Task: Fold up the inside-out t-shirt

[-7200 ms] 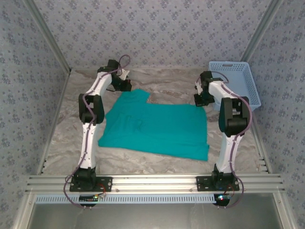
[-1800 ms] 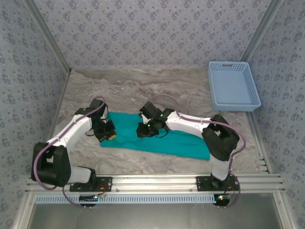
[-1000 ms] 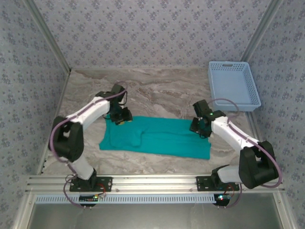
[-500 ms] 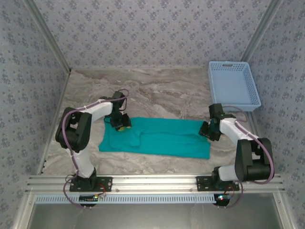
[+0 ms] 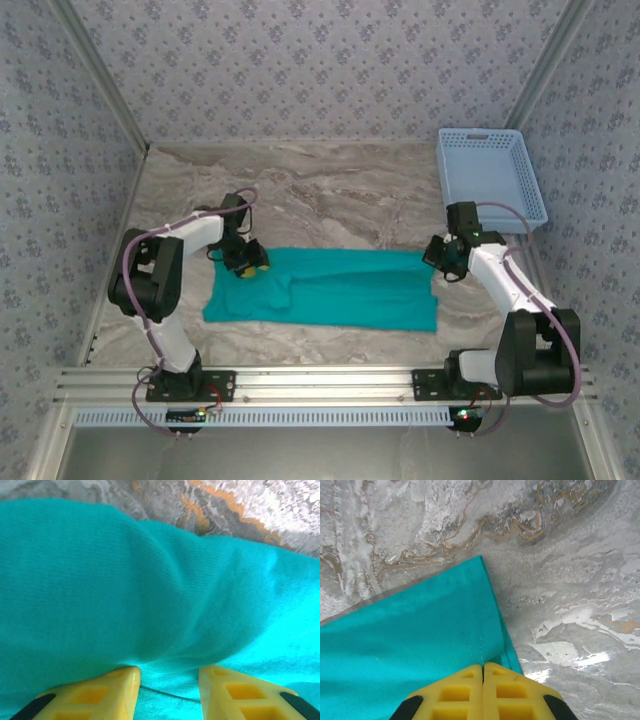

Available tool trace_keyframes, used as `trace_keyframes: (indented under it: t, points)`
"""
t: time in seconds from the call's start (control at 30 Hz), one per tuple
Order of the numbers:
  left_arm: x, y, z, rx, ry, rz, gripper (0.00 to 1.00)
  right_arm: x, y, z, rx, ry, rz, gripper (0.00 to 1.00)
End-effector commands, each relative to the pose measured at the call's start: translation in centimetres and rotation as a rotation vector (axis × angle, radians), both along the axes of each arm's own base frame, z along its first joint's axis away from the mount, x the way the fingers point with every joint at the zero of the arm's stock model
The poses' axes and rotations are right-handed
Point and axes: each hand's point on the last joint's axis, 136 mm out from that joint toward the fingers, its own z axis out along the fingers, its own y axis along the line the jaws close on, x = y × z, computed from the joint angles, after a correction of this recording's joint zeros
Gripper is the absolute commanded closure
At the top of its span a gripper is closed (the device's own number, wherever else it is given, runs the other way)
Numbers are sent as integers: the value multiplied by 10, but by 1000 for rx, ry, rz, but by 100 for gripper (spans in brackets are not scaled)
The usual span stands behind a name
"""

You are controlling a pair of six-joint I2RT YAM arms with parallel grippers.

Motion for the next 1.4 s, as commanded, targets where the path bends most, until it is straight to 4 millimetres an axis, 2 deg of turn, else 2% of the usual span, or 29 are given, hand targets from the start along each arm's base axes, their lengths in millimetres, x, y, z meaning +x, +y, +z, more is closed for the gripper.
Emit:
trace_keyframes:
  t: [0.0, 0.13, 0.23, 0.3, 0.43, 0.53, 0.67, 0.7, 0.77, 0.83, 0.93, 1.0, 1.17, 1.27, 1.37]
  points:
    - [-36, 27, -17, 96, 133, 13, 60, -26, -9, -24, -71, 114, 8, 100]
    - [-35, 33, -10, 74, 122, 44, 59, -35, -12, -49, -85, 163, 10, 100]
    - [-35, 32, -6, 32, 127, 61, 59, -35, -7, -51, -76, 175, 20, 79]
    - [-34, 28, 0, 3, 126, 61, 59, -32, -8, -41, -93, 155, 18, 78]
    - [-32, 20, 20, -47, 108, 52, 58, -19, -5, 0, -164, 64, 50, 79]
    - [-31, 14, 35, -41, 80, 13, 58, -10, 26, 15, -106, 26, 121, 79]
    - [-26, 13, 39, 37, 39, -42, 58, -11, 77, -2, 65, 34, 139, 85]
    - [-25, 13, 37, 46, 38, -39, 58, -18, 78, -9, 41, 48, 120, 89]
    - [-23, 11, 36, 36, 30, -38, 58, -23, 84, -20, -24, 10, 58, 90]
    - [-22, 9, 33, 38, 22, -62, 58, -27, 91, -34, -19, 1, 48, 90]
    - [-24, 16, 26, 129, 13, -117, 59, -24, 85, -54, -29, 31, 20, 94]
    - [-30, 15, 22, 121, 31, -116, 59, -18, 79, -68, -51, 36, 13, 95]
    - [-47, 26, 19, 154, 80, -112, 58, 5, 73, -87, -75, 39, 82, 96]
    - [-62, 27, 20, 133, 124, -92, 58, 32, 81, -90, -72, 15, 161, 97]
    - [-82, 19, 24, 61, 167, -73, 57, 69, 102, -90, -43, -19, 283, 96]
